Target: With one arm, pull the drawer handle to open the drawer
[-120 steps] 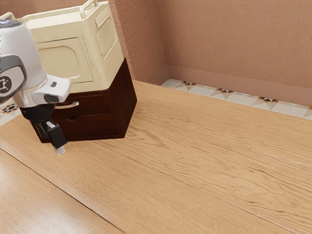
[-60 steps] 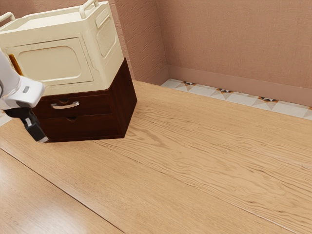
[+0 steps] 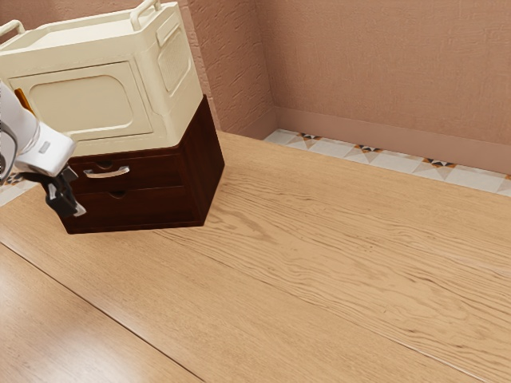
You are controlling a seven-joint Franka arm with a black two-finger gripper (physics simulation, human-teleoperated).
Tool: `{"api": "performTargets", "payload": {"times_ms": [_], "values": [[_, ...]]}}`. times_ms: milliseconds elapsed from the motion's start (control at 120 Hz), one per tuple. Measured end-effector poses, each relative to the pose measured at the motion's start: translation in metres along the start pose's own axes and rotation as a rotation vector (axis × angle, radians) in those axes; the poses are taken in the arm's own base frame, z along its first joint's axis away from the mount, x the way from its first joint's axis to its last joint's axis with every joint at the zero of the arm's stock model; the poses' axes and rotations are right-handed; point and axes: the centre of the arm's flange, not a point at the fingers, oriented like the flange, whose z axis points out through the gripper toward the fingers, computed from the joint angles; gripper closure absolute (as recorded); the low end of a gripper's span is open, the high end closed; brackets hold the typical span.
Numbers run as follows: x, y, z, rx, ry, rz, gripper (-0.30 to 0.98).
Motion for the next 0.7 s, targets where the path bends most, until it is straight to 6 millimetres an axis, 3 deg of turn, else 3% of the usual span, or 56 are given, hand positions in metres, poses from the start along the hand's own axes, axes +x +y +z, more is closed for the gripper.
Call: {"api": "performTargets", "payload": {"times_ms": [450,600,700], "values": [[0.02,-0.03,0.027,0.02,-0.025,0.263,0.26],[0.008,-0.046,0.043,0.013,-0.043,0.294,0.27],[0.0,-0.056,0.044,0.023,-0.036,0.3,0.28]]}}
